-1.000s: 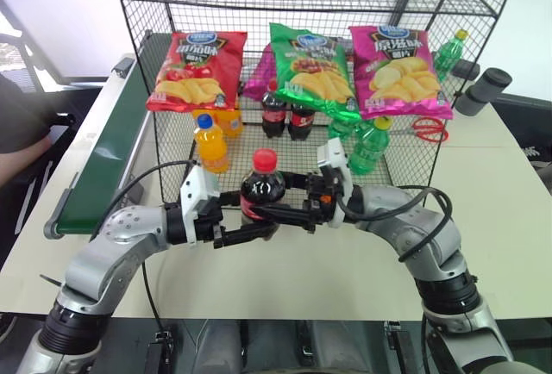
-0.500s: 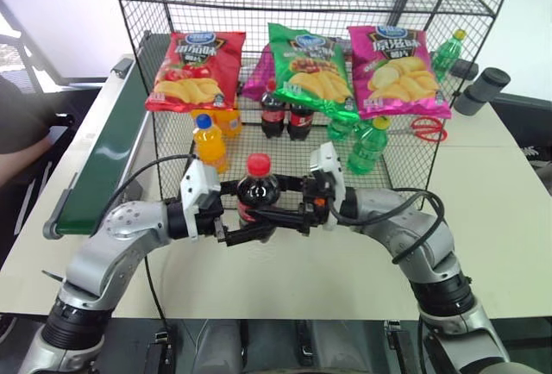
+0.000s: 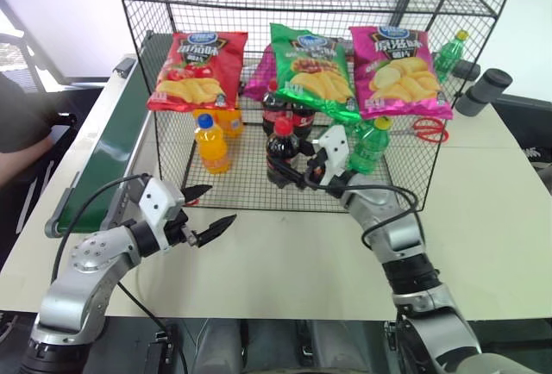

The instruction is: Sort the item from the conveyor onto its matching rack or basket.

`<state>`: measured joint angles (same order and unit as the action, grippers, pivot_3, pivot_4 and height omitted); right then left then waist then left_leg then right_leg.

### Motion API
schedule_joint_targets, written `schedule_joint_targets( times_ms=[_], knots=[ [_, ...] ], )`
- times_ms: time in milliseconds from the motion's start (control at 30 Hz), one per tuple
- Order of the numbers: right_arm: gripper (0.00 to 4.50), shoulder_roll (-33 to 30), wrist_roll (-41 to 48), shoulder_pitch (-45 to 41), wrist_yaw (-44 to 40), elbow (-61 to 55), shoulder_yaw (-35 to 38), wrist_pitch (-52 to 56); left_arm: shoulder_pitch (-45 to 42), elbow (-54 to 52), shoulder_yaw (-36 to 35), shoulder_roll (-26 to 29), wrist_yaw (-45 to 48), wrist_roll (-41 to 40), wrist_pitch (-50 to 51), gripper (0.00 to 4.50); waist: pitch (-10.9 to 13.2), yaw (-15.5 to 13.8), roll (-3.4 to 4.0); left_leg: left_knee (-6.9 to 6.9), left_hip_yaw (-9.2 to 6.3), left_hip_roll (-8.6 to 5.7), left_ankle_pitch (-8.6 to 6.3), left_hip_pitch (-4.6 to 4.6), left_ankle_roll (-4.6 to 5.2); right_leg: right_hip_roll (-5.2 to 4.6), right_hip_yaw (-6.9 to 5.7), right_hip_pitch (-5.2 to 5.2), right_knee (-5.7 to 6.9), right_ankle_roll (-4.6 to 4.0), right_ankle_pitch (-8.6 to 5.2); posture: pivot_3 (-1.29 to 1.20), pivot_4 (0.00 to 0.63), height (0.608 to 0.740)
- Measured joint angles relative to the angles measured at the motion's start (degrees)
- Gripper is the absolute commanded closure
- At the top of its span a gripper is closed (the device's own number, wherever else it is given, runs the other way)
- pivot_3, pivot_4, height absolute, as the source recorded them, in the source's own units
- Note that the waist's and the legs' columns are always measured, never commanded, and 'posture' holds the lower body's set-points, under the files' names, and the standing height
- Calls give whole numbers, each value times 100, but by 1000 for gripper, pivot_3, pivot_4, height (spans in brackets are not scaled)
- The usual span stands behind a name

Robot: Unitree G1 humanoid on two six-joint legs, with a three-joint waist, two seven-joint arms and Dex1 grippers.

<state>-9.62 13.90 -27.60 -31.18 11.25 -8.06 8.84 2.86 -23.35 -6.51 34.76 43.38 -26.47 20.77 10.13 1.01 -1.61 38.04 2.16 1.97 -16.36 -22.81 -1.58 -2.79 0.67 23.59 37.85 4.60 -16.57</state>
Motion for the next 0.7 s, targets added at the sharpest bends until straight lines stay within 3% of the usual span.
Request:
schedule_joint_targets(
  times_ms=[233,533,633,700],
  knots=[
    [1576,441,-591,-423,669,1619,136,-1306,-32,1,5,-104,-89,87,-87,45,0,25,1,0,9,2,4,1,-7,0,10,13,19,0,0,0,150,734],
    [1576,678,-683,-680,831,2551,320,-1994,-174,21,70,-121,-111,91,-95,45,0,24,1,0,11,2,4,3,-7,-2,11,12,21,0,0,0,150,734],
    [163,697,-685,-696,805,2621,378,-2068,-217,32,80,-123,-112,92,-95,0,1,25,1,0,11,3,4,3,-7,-3,11,12,22,0,0,0,150,734],
    [70,694,-685,-699,807,2618,413,-2171,-220,40,83,-123,-113,92,-95,0,0,27,2,0,11,3,4,7,-7,-3,11,9,22,0,0,0,150,734]
  ],
)
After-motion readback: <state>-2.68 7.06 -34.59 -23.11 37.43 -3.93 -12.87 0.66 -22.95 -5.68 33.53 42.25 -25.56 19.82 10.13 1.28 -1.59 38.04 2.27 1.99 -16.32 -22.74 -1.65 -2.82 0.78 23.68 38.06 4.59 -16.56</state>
